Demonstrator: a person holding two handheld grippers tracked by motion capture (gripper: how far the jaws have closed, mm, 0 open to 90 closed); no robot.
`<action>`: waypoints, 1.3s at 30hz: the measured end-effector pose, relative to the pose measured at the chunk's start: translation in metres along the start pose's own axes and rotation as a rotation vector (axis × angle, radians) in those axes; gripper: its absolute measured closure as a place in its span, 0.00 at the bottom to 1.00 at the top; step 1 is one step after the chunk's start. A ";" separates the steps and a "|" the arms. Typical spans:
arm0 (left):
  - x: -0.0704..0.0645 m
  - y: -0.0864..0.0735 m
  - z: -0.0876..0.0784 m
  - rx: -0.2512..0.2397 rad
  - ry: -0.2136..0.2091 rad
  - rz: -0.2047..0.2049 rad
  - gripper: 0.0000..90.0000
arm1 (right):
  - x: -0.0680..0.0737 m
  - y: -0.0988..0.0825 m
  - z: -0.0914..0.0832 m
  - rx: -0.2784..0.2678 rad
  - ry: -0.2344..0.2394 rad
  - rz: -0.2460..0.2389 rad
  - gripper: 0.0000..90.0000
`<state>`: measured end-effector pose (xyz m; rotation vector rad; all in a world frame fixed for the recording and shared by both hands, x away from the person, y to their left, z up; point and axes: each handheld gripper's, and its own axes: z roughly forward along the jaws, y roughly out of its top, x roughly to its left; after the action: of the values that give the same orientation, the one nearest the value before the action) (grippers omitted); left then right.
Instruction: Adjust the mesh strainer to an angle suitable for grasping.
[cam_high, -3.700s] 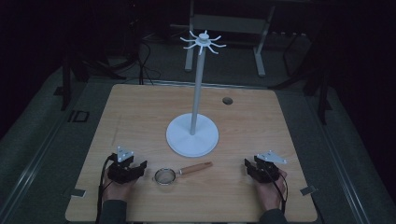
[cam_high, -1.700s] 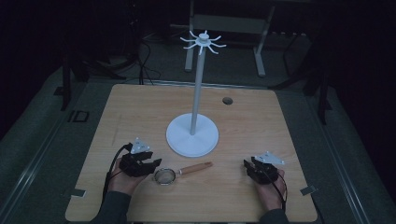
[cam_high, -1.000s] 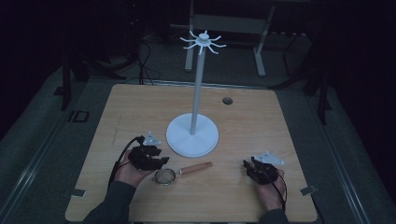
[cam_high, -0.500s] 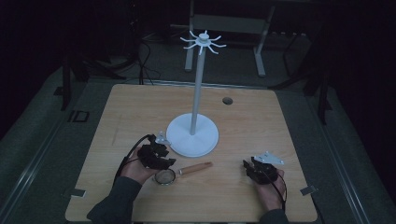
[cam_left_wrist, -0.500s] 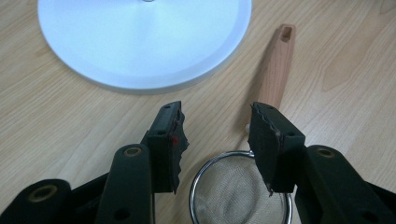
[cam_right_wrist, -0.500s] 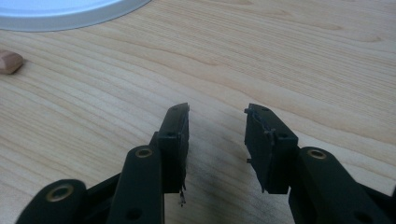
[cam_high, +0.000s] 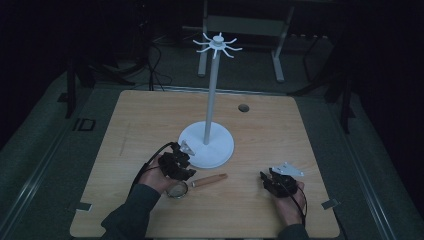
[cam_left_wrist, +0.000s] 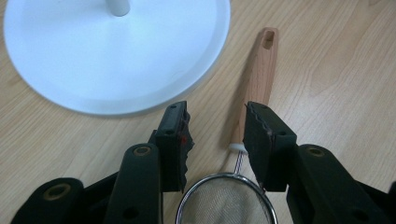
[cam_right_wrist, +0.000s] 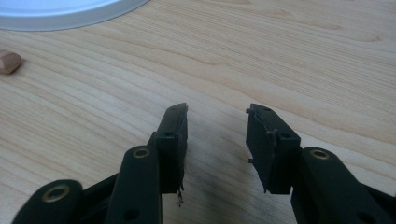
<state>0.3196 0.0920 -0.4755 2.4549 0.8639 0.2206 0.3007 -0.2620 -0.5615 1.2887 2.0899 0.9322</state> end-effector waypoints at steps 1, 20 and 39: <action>0.000 0.001 0.001 0.008 -0.001 0.006 0.67 | 0.000 0.000 0.000 0.000 -0.001 -0.002 0.64; -0.010 0.017 0.035 0.173 -0.058 0.070 0.67 | 0.001 0.000 0.001 0.006 -0.008 -0.017 0.61; -0.014 0.016 0.056 0.278 -0.094 0.077 0.75 | 0.001 0.000 0.001 0.009 -0.004 -0.020 0.60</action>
<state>0.3344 0.0492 -0.5144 2.7341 0.8066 0.0105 0.3010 -0.2604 -0.5620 1.2706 2.1024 0.9111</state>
